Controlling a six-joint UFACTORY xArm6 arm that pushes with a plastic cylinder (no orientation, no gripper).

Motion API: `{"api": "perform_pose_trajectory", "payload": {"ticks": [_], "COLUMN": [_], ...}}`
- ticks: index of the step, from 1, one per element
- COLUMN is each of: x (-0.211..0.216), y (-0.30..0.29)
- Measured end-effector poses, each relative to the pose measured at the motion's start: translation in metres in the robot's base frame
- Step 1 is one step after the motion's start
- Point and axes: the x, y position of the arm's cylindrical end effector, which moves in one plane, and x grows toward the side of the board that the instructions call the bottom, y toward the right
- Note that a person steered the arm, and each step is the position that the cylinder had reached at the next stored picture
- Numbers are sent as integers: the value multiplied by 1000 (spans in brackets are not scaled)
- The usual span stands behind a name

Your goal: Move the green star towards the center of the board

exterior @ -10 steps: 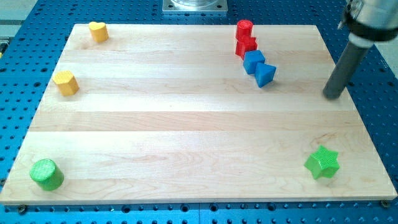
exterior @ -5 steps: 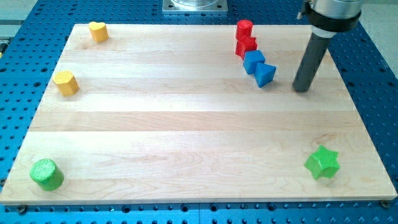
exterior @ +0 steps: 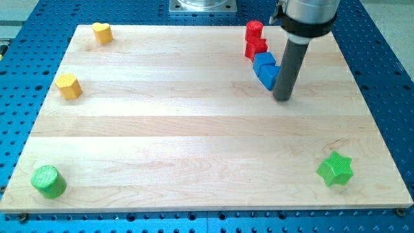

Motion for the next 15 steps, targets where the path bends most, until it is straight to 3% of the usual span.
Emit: {"api": "perform_pose_trajectory", "payload": {"ticks": [1,11,12,13,14,15], "x": [29,28,60,137,179,168], "y": [-19,44,94,135,114,80]}}
